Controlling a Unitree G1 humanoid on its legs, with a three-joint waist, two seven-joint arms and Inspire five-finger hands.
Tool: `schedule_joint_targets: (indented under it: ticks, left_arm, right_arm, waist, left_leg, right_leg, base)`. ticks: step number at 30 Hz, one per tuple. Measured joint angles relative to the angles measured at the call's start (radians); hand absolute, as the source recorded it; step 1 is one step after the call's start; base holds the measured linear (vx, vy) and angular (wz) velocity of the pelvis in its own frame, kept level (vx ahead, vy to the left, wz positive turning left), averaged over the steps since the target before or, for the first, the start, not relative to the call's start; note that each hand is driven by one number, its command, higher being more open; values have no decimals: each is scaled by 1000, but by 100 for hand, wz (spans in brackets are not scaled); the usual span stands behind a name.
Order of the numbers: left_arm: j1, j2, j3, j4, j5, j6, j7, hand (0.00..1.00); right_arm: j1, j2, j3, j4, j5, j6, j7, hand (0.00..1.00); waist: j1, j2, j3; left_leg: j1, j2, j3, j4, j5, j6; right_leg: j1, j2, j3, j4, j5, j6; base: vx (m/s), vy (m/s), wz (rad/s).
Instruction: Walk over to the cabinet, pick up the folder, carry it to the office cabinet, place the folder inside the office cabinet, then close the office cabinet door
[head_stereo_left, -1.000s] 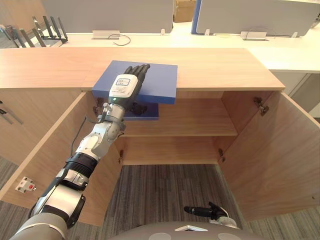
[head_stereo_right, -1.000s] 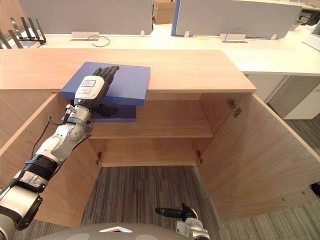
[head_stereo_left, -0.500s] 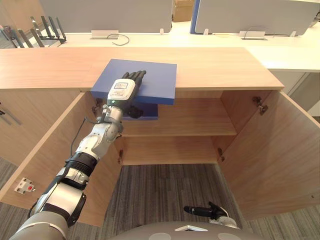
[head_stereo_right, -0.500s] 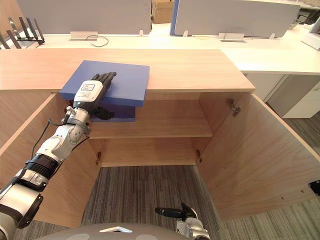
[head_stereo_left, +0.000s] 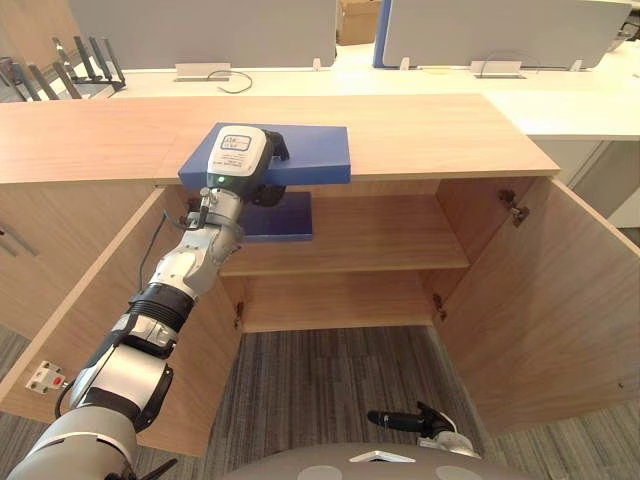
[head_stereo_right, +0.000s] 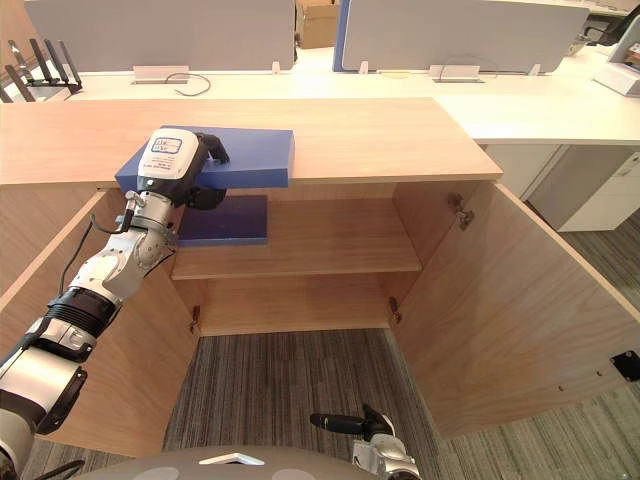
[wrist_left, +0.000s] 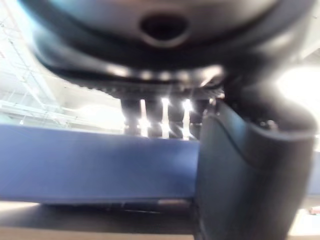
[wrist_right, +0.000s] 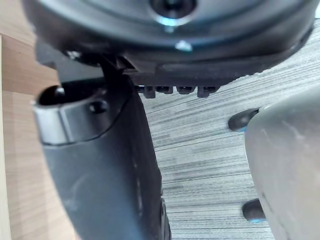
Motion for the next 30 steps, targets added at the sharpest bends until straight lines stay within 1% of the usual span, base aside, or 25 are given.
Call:
schedule_joint_targets:
  ticks: [4, 8, 11, 13, 14, 15, 17, 19, 20, 21, 22, 24, 25, 26, 29, 30]
  left_arm:
    - [-19, 1, -9, 33, 38, -2, 7, 0]
    - [-48, 2, -9, 70, 38, 1, 6, 0]
    - [-46, -2, -9, 54, 38, 6, 4, 0]
    - [-25, -5, -1, 5, 37, 25, 0, 0]
    - [13, -10, 8, -74, 37, 31, -2, 0]
    - [33, -14, 13, -109, 37, 32, -2, 0]
    - [111, -52, 45, -244, 36, 34, -2, 0]
    - [171, -102, 70, -350, 30, 32, -2, 0]
    - [221, -145, 90, -439, 18, 33, -2, 0]
    - [267, -186, 106, -530, -10, 28, -1, 0]
    - [296, -212, 118, -589, -33, 18, 4, 0]
    - [335, -252, 135, -680, -92, 6, 18, 0]
    - [353, -276, 157, -724, -157, -10, 25, 0]
    - [358, -282, 162, -733, -167, -12, 25, 0]
    - [406, -309, 195, -810, -294, -29, 27, 0]
    - [422, -314, 198, -831, -356, -42, 26, 0]
  right_arm:
    - [-1, -4, 0, 0, -1, -1, 0, 100]
    - [0, -13, 0, 0, 0, -1, -1, 100]
    - [1, -17, 0, 1, 0, -1, -3, 100]
    - [1, -18, 1, 1, 0, -1, -4, 100]
    - [2, -19, 2, 2, 0, 0, -5, 100]
    - [2, -19, 2, 2, 0, 0, -5, 100]
    - [3, -21, 3, 3, 0, 0, -9, 100]
    - [5, -21, 4, 5, -1, 1, -18, 100]
    - [7, -22, 4, 7, -1, 1, -22, 100]
    - [9, -22, 3, 7, -1, 2, -27, 100]
    - [10, -22, 3, 8, -2, 2, -30, 100]
    - [11, -22, -2, 13, -2, 2, -39, 100]
    - [12, -25, -6, 13, -2, 3, -40, 100]
    - [13, -25, -7, 13, -2, 3, -40, 100]
    - [21, -29, -19, 13, -2, 2, -40, 100]
    - [27, -29, -24, 13, -2, 2, -40, 100]
  waist:
    - [-2, 6, 0]
    - [-3, 12, -3]
    - [-2, 12, -3]
    - [-2, 12, -3]
    - [0, 12, -3]
    - [1, 12, -3]
    - [7, 13, -3]
    - [17, 13, -3]
    - [22, 14, -3]
    - [26, 14, -3]
    - [27, 15, -4]
    - [29, 19, -6]
    - [30, 25, -10]
    - [30, 26, -11]
    - [38, 39, -23]
    - [48, 42, -27]
  left_leg:
    - [0, 0, 8, 0, 0, 0]
    - [0, 0, 8, 0, 0, 0]
    - [0, 0, 8, 0, 0, 0]
    - [0, 0, 8, 0, 0, 0]
    - [0, -1, 7, 0, -1, 0]
    - [0, -1, 7, 0, -1, 1]
    - [0, -1, 5, 0, -2, 1]
    - [0, 0, 5, 0, -4, 1]
    - [0, 0, 7, 0, -7, -1]
    - [0, 0, 7, 0, -15, -8]
    - [1, 0, 6, -1, -17, -8]
    - [2, 0, 6, -1, -19, -8]
    - [6, 1, 6, -2, -22, -8]
    - [8, 1, 6, -2, -23, -8]
    - [10, 1, 5, -4, -25, -6]
    - [11, 1, 5, -4, -25, -5]
  right_leg:
    - [2, 0, 14, -21, 17, -3]
    - [2, -1, 15, -22, 19, -3]
    - [2, -1, 15, -22, 19, -3]
    - [2, -1, 15, -22, 19, -3]
    - [2, -2, 14, -23, 19, -4]
    - [2, -2, 14, -22, 19, -4]
    - [2, -2, 12, -19, 18, -4]
    - [2, -2, 13, -18, 18, -5]
    - [0, -2, 16, -16, 18, -4]
    - [0, -2, 17, -15, 18, -4]
    - [-1, -1, 18, -14, 17, -4]
    - [-1, -1, 19, -9, 16, -4]
    - [-5, 0, 21, 8, 7, -2]
    - [-6, 0, 21, 11, 5, -2]
    - [-19, 2, 23, 44, -14, -1]
    - [-19, 2, 23, 44, -15, 0]
  base:
    - [-5, -6, -10]
    - [-35, -35, -2]
    - [-28, -37, 0]
    - [-5, -15, 0]
    - [-7, -31, 0]
    - [-3, -40, 0]
    - [0, -36, 0]
    - [-12, -34, -2]
    - [-23, -41, -4]
    - [-24, -39, -5]
    - [0, 0, 0]
    - [-17, -21, -1]
    - [-36, -43, -3]
    - [-40, -44, -2]
    - [-18, -21, 0]
    - [-30, -38, 1]
